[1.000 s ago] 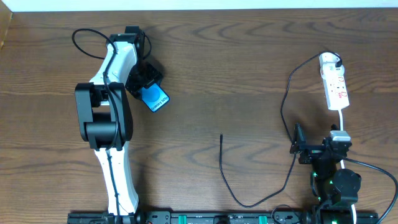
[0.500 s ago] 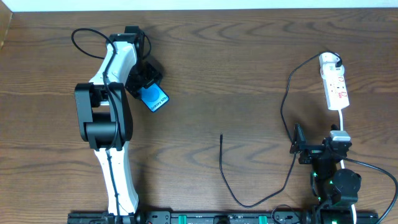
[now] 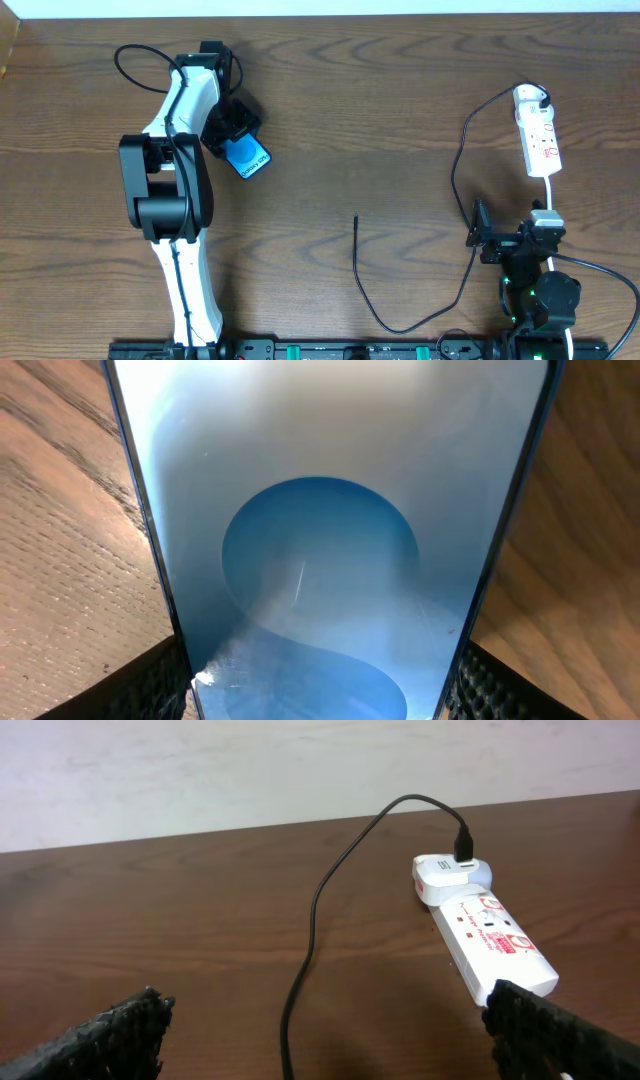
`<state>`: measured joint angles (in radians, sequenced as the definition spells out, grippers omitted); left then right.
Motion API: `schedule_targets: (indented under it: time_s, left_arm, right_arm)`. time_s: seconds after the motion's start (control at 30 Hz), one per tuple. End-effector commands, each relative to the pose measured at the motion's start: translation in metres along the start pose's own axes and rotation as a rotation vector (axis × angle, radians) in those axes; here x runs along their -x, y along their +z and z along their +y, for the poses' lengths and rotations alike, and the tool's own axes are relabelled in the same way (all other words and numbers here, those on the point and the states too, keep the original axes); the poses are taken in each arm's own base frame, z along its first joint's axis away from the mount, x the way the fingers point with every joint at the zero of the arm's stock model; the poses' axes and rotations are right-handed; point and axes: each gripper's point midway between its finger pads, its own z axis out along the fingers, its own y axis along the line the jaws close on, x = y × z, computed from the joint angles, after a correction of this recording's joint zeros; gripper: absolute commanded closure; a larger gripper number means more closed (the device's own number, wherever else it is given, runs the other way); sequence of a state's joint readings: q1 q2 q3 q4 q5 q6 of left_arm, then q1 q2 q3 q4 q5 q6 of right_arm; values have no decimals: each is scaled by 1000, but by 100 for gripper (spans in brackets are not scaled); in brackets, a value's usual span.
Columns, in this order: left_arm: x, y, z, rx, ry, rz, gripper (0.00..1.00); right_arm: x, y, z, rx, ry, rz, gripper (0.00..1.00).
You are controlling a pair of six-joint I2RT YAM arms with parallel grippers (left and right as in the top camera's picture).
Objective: Plug charger to phone and switch on socket
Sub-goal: 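Lift the phone with the left gripper and carry it rightward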
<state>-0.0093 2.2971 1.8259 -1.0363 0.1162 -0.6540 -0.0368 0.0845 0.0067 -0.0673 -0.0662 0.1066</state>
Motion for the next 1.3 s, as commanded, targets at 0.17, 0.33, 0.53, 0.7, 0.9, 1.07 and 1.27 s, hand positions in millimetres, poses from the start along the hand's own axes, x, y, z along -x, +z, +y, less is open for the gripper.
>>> schedule_targets:
  time_s: [0.17, 0.33, 0.53, 0.7, 0.9, 1.07, 1.27]
  left_arm:
    - [11, -57, -6, -74, 13, -120, 86]
    - [-2, -72, -20, -171, 22, -74, 85]
    - [-39, -94, -69, -472, 60, 140, 85]
    - [-69, -122, -98, -684, 28, 352, 85]
    - [-101, -169, -119, -924, 54, 609, 86]
    - [-116, -203, -123, -1035, 6, 815, 85]
    - [-123, -226, -123, -1087, -41, 972, 92]
  right_arm:
    - [-1, 0, 0, -2, 1, 4, 1]
    - [-1, 0, 0, -2, 1, 4, 1]
    - [-1, 0, 0, -2, 1, 4, 1]
    - [-1, 0, 0, -2, 1, 4, 1]
    - [-1, 0, 0, -2, 1, 4, 1]
    - [-1, 0, 0, -3, 1, 4, 1]
    - [-1, 0, 0, -2, 1, 4, 1]
